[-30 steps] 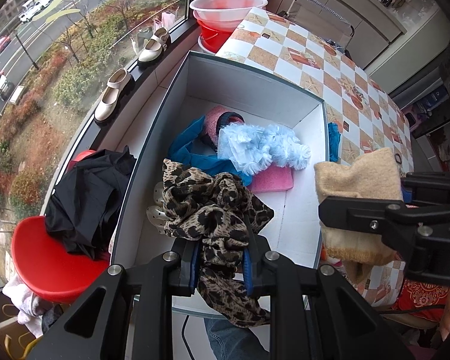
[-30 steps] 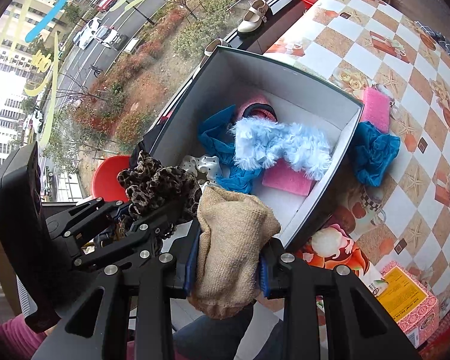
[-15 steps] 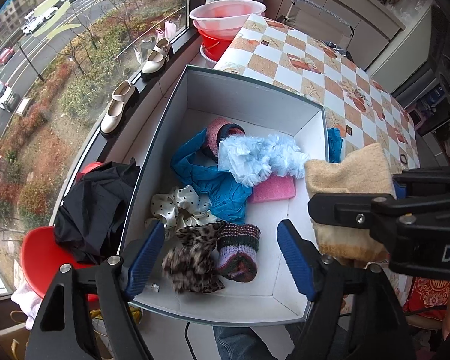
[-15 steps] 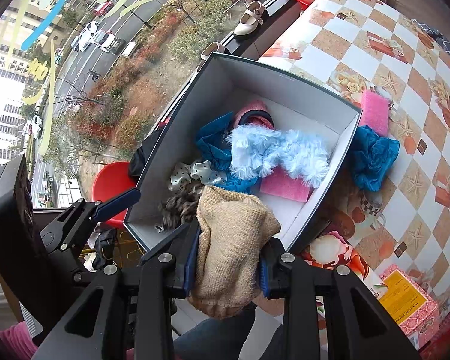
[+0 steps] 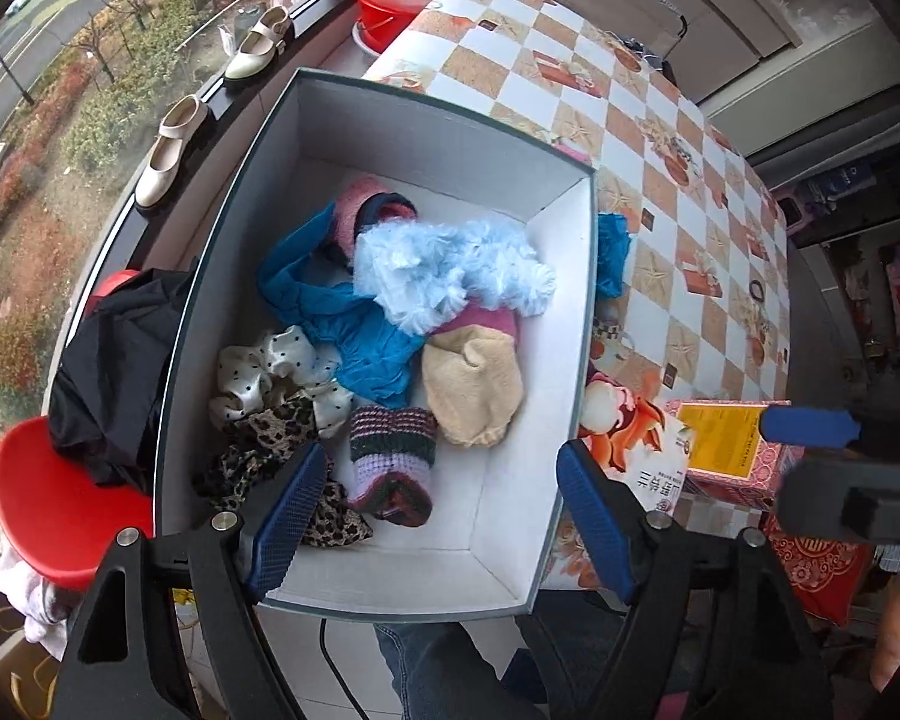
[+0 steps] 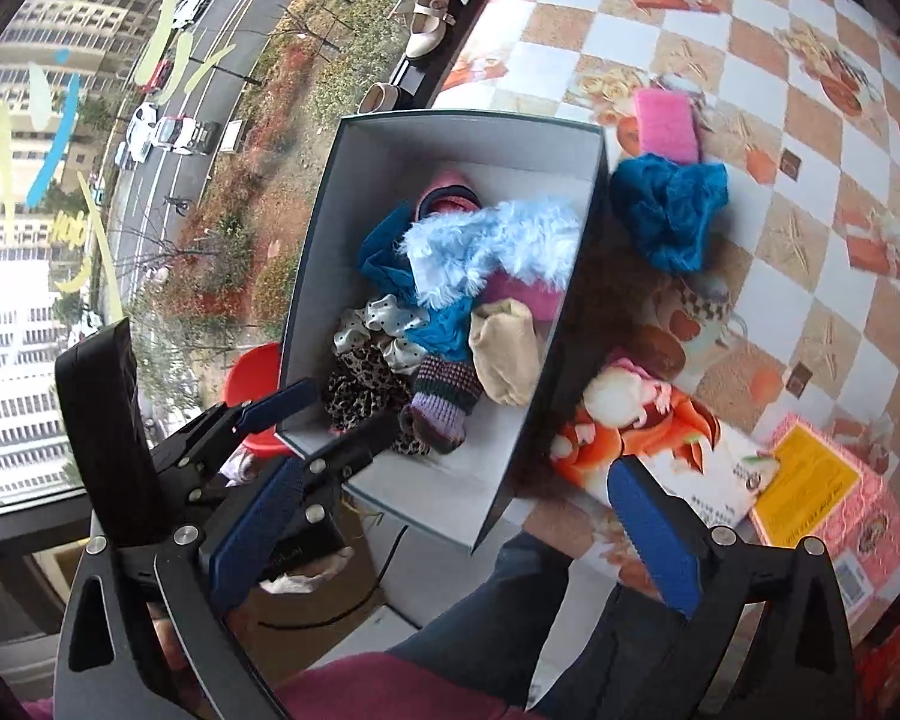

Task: Organize soft objects
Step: 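Open the left tool releasing the scrunchie while the right tool releases the beige sock, then move the open left tool over the pink sponge while the right tool approaches the blue cloth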

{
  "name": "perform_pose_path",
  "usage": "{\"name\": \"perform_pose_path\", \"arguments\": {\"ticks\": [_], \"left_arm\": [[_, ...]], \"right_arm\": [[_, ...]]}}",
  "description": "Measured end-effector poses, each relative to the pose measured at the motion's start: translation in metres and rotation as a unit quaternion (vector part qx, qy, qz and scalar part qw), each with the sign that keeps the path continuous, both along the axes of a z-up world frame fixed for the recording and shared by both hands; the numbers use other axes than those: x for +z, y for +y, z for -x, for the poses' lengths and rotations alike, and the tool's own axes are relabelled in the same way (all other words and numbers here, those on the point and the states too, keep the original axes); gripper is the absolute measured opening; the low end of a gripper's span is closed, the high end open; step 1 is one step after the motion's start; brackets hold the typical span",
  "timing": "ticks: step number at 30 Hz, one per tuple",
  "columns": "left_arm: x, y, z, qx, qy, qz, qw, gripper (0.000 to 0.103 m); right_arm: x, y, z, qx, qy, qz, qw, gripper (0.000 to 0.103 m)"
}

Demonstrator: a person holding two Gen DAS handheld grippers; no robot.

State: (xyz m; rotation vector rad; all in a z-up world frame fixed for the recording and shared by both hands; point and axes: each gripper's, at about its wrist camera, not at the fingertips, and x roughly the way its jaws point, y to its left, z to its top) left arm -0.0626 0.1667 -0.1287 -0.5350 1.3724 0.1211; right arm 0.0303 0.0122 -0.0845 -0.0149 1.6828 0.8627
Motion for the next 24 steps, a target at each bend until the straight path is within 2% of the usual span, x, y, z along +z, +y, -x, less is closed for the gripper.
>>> {"name": "perform_pose_path", "arguments": {"ticks": [4, 7, 10, 12, 13, 14, 15, 17, 19, 24], "left_arm": [[0.013, -0.013, -0.019, -0.031, -0.014, 0.032, 0.9989, 0.082], [0.020, -0.024, -0.037, -0.044, -0.011, 0.027, 0.9986, 0.082], [0.022, -0.035, -0.055, -0.053, -0.006, 0.013, 0.9985, 0.082], [0.022, -0.041, -0.064, -0.054, -0.006, 0.009, 0.9985, 0.082], [0.022, -0.044, -0.067, -0.055, -0.007, 0.010, 0.9984, 0.082], [0.022, -0.046, -0.070, -0.054, -0.007, 0.012, 0.9985, 0.082], [0.022, -0.049, -0.073, -0.052, -0.007, 0.012, 0.9986, 0.082], [0.021, -0.052, -0.078, -0.047, -0.003, 0.012, 0.9988, 0.082], [0.022, -0.054, -0.083, -0.037, 0.001, 0.005, 0.9993, 0.082], [0.030, -0.046, -0.099, -0.002, 0.000, -0.016, 0.9999, 0.082]], "right_arm": [[0.015, -0.061, -0.019, -0.030, 0.045, 0.014, 0.998, 0.102], [0.026, -0.109, -0.040, -0.039, 0.038, 0.079, 0.995, 0.102], [0.032, -0.146, -0.070, -0.040, -0.026, 0.167, 0.985, 0.102], [0.030, -0.158, -0.094, -0.029, -0.091, 0.237, 0.967, 0.102], [0.026, -0.159, -0.105, -0.018, -0.116, 0.257, 0.959, 0.102], [0.021, -0.157, -0.116, -0.008, -0.128, 0.257, 0.958, 0.102], [0.013, -0.153, -0.127, -0.001, -0.126, 0.244, 0.961, 0.102], [-0.010, -0.138, -0.148, 0.001, -0.088, 0.199, 0.976, 0.102], [-0.036, -0.116, -0.161, 0.003, -0.055, 0.165, 0.985, 0.102], [-0.104, -0.040, -0.175, 0.025, -0.027, 0.153, 0.987, 0.102]]}}
